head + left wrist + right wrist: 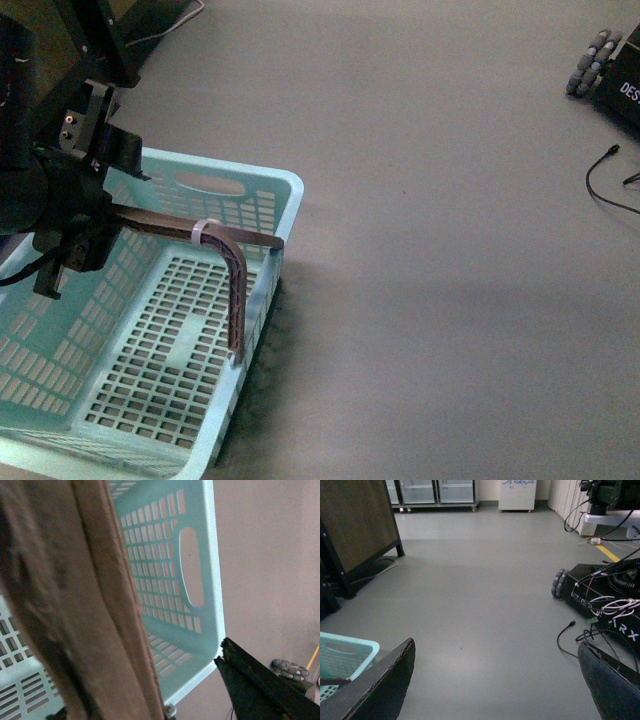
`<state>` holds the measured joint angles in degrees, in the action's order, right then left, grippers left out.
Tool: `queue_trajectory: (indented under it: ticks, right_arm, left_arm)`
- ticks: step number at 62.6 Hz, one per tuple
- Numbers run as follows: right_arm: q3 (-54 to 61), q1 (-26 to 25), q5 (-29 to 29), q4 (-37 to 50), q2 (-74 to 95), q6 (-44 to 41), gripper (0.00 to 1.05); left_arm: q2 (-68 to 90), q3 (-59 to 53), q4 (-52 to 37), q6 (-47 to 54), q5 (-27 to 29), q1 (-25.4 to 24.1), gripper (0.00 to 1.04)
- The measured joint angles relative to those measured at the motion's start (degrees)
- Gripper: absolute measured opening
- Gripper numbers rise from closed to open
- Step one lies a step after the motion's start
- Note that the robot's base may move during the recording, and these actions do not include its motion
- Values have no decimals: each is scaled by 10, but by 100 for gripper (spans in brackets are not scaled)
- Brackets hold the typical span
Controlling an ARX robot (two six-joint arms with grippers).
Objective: Pick lemon and mango into basket
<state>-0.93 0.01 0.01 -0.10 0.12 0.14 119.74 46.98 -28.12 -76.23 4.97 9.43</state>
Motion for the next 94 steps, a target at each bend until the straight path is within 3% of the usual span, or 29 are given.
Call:
queue_trajectory:
  ticks: [12,17,27,44,56,73,94]
  right_arm:
    - [0,0,0,0,0,0,96]
    - [0,0,0,0,0,0,96]
    - [0,0,0,0,0,0,96]
    - [0,0,0,0,0,0,96]
    - [0,0,0,0,0,0,96]
    - [0,0,0,0,0,0,96]
    - [0,0,0,0,0,0,96]
  left_arm:
    - [3,2,21,-3,4,-15,14]
    - [-2,3,28,-12,-3,-21,8]
    - [-53,-8,73,-5,-7,-32,7]
    - [-296,-76,197,-13,-50,-76,7]
    - [-485,-73,299,-28,-82,-106,7]
    - [-638,-35,426,-53,-103,-136,7]
    - [-682,-13,438,-51,-112,-140,7]
